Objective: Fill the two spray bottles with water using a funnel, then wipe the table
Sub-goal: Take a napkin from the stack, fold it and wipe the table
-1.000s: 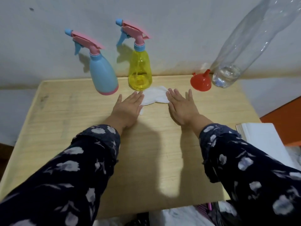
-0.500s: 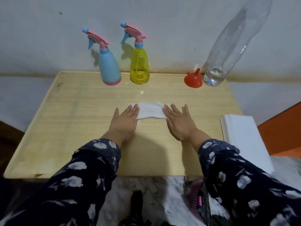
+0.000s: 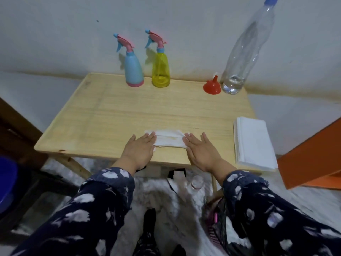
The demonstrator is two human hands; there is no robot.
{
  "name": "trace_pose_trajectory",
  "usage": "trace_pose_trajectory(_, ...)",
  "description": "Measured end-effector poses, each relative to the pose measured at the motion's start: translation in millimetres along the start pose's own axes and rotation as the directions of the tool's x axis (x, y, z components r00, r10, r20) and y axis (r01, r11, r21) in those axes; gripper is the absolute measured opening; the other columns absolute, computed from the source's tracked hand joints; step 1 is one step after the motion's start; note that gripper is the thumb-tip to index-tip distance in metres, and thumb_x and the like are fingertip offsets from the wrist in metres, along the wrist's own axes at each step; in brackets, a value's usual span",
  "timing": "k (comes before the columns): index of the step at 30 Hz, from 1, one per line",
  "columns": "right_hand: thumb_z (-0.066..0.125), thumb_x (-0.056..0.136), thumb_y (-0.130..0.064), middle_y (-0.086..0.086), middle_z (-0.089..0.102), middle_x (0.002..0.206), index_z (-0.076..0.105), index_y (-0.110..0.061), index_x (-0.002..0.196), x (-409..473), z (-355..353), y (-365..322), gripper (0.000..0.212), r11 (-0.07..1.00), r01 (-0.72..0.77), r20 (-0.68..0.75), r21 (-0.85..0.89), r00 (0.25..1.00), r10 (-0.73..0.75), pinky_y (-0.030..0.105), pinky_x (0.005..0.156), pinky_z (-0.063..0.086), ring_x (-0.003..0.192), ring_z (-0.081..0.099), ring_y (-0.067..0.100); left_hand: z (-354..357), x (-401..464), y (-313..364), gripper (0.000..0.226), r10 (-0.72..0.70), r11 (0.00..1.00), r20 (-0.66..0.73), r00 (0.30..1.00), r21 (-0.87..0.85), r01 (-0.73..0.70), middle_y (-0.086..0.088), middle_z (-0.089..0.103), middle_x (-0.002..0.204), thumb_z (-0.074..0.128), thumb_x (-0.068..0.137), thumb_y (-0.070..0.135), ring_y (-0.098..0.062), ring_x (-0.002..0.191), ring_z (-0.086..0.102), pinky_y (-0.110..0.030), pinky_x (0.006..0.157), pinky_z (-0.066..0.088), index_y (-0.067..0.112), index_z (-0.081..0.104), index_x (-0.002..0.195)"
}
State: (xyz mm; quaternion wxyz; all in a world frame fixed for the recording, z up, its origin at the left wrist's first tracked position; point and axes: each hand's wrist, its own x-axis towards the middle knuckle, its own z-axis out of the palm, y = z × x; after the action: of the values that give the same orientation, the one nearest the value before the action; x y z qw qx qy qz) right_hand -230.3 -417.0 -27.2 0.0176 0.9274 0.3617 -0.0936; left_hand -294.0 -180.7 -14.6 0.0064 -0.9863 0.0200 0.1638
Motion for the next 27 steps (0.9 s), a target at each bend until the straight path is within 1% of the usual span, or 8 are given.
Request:
trace_pose_trajectory(3, -0.021, 0.075, -0.043, 0.003, 0.009, 0.162, 0.013, -0.014, 0.153, -17, 4, -3, 0.090, 1.000, 0.014, -0.011, 0.002, 1.000, -0.014, 0.044, 0.119, -0.004, 0.150, 0.010, 0.016, 8, -17, 10, 0.052, -0.010, 1.000, -0.005, 1.000, -0.010, 0.010, 0.006, -0.007, 0.163, 0.015, 0.106, 0.028, -0.011, 0.150, 0.001, -0.043, 0.121, 0.008, 0.018, 0.003, 0.156)
trace_pose_trajectory(7, -0.018, 0.079, -0.041, 0.003, 0.013, 0.162, 0.016, -0.014, 0.153, -35, 12, -6, 0.086, 1.000, 0.029, -0.043, 0.009, 0.999, -0.028, 0.042, 0.119, -0.004, 0.149, 0.013, 0.016, 19, -33, 27, 0.052, -0.009, 1.000, -0.077, 0.997, -0.003, 0.008, 0.006, -0.003, 0.163, 0.015, 0.106, 0.029, -0.011, 0.150, 0.002, -0.042, 0.121, 0.009, 0.017, 0.005, 0.156)
trace_pose_trajectory(11, -0.008, 0.085, -0.040, 0.004, 0.024, 0.159, 0.028, -0.012, 0.150, -49, 14, -4, 0.079, 0.998, 0.052, -0.086, 0.034, 0.995, -0.049, 0.032, 0.117, -0.007, 0.147, 0.021, 0.016, 26, -39, 40, 0.052, 0.052, 0.998, -0.120, 0.991, 0.038, -0.048, 0.006, -0.002, 0.163, 0.015, 0.106, 0.029, -0.009, 0.150, 0.002, -0.043, 0.121, 0.006, 0.017, 0.005, 0.156)
trace_pose_trajectory(14, -0.008, 0.084, -0.042, 0.003, 0.027, 0.158, 0.031, -0.013, 0.149, -51, 9, 3, 0.081, 0.998, 0.015, -0.113, 0.062, 0.994, -0.008, 0.028, 0.116, -0.006, 0.147, 0.022, 0.014, 22, -34, 45, 0.052, 0.061, 0.997, -0.112, 0.992, 0.045, -0.056, 0.007, -0.004, 0.163, 0.013, 0.106, 0.030, -0.008, 0.150, -0.001, -0.045, 0.121, 0.004, 0.018, 0.003, 0.156)
trace_pose_trajectory(16, -0.010, 0.082, -0.042, 0.001, 0.025, 0.159, 0.029, -0.013, 0.150, -44, 1, 12, 0.083, 0.998, -0.025, -0.127, 0.066, 0.991, 0.033, 0.029, 0.117, -0.006, 0.148, 0.019, 0.012, 12, -21, 47, 0.052, 0.071, 0.997, -0.122, 0.990, 0.050, -0.065, 0.006, -0.004, 0.163, 0.013, 0.106, 0.029, -0.008, 0.150, -0.001, -0.045, 0.121, 0.004, 0.017, 0.003, 0.155)
trace_pose_trajectory(19, -0.012, 0.080, -0.044, 0.000, 0.019, 0.160, 0.024, -0.014, 0.152, -26, -13, 33, 0.086, 0.996, -0.072, -0.140, 0.056, 0.987, 0.079, 0.034, 0.119, -0.004, 0.149, 0.013, 0.012, -12, 8, 47, 0.053, 0.080, 0.995, -0.145, 0.986, 0.069, -0.071, 0.006, -0.006, 0.163, 0.014, 0.106, 0.029, -0.010, 0.150, -0.001, -0.048, 0.120, 0.005, 0.017, 0.003, 0.156)
trace_pose_trajectory(23, -0.017, 0.077, -0.046, -0.001, 0.010, 0.162, 0.016, -0.015, 0.154, 3, -29, 67, 0.089, 0.989, -0.135, -0.140, 0.053, 0.980, 0.141, 0.037, 0.119, -0.005, 0.149, 0.005, 0.011, -42, 57, 42, 0.053, 0.098, 0.994, -0.154, 0.983, 0.063, -0.089, 0.007, -0.009, 0.163, 0.013, 0.106, 0.029, -0.010, 0.150, -0.004, -0.051, 0.120, 0.001, 0.017, 0.000, 0.156)
trace_pose_trajectory(27, -0.017, 0.076, -0.048, 0.000, 0.008, 0.162, 0.015, -0.015, 0.154, 34, -38, 98, 0.090, 0.974, -0.215, -0.142, 0.075, 0.964, 0.223, 0.040, 0.119, -0.004, 0.150, 0.004, 0.013, -61, 117, 36, 0.052, 0.155, 0.987, -0.171, 0.973, 0.071, -0.145, 0.006, -0.008, 0.163, 0.014, 0.106, 0.029, -0.010, 0.150, -0.003, -0.052, 0.120, 0.003, 0.017, 0.001, 0.156)
